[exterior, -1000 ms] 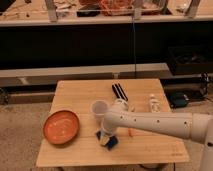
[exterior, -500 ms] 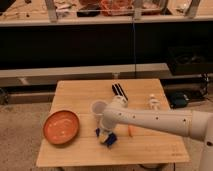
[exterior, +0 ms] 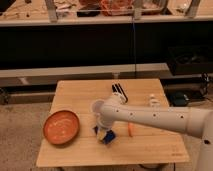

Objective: Place the white sponge in the ceramic bowl

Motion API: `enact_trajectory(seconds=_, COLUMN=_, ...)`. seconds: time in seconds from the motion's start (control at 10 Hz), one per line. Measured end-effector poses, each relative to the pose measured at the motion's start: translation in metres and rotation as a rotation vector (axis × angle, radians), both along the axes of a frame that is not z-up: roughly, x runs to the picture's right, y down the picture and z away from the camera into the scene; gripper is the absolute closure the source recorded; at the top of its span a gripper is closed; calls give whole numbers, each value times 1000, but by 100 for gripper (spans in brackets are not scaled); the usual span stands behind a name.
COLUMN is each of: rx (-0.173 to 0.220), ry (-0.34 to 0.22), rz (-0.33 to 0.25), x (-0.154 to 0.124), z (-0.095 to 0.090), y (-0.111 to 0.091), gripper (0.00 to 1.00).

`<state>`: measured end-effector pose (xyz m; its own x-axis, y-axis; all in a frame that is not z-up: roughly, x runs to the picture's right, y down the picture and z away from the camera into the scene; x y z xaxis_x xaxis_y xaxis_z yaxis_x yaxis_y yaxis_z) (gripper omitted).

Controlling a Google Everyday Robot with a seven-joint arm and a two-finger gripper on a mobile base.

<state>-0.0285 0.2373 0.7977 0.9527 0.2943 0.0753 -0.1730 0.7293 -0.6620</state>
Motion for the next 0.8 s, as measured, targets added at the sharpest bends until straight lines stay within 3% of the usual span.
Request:
enact_trajectory(seconds=0.6, rx=13, ry=20, rz=-7, x=-11, z=-7, y=-19, gripper=77)
enact_trajectory(seconds=0.8, rx=22, ry=21, rz=-24, x=-24, z=-5, y=-24, gripper=84)
